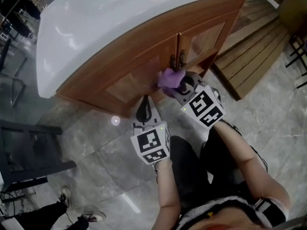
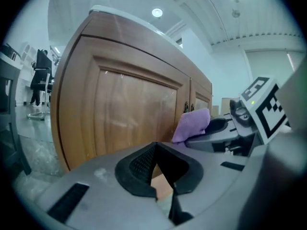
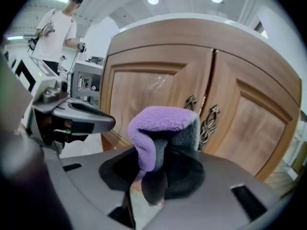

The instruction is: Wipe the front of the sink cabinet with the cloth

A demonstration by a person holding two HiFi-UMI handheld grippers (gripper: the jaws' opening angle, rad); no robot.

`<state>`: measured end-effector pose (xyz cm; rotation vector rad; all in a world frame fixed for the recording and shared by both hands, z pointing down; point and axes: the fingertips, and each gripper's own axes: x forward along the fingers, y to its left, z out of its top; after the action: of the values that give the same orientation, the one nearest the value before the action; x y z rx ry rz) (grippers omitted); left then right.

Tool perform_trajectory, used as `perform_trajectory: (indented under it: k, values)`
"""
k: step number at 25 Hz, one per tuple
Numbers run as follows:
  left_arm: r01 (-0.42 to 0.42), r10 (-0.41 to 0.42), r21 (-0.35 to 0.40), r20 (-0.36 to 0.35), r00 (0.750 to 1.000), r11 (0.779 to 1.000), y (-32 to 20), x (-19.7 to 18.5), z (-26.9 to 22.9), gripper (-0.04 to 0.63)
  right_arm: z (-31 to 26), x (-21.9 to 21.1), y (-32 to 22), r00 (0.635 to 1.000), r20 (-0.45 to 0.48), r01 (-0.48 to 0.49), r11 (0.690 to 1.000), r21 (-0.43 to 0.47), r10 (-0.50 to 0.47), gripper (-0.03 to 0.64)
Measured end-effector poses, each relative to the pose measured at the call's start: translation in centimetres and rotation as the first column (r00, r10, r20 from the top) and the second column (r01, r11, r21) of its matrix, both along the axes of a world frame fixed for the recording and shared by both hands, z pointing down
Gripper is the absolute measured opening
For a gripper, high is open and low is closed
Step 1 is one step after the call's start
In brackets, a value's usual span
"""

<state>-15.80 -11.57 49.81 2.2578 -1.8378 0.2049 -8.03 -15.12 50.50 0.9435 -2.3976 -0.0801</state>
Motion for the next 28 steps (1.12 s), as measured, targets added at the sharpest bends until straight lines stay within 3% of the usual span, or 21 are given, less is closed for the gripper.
perform_trajectory:
  k: [7,9,13,17,28]
  values:
    - [-0.088,0.086,0.052,0.033,0.996,0.995,-2.1,4.3,-3.6,0.0,-7.4,3.0,-1.0,1.0,0.031,-0.006,0.994,0.105,0.003,0.172]
    - [-0.097,0.095,0.061,0.037,0.995,0.993,-2.7,5.1,-4.6,0.0,-8.6,3.7,-1.3,0.999,0.032,0.013,0.994,0.104,-0.016,0.172]
    - [-0.119,0.11,0.072,0.113,0.987,0.99,-3.9,7.1,-6.5,0.0,-10.4,5.5,-2.3,0.998,0.057,0.033,0.995,0.092,-0.038,0.172]
    - [-0.128,0.12,0.073,0.106,0.987,0.989,-4.4,8.8,-7.2,0.0,-12.7,6.8,-4.0,0.995,0.092,0.012,0.99,0.143,-0.025,0.172]
    - [-0.11,0.103,0.072,0.102,0.989,0.991,-4.7,10.8,-7.3,0.0,-12.4,6.5,-4.0,0.995,0.021,0.095,0.975,0.2,-0.101,0.18]
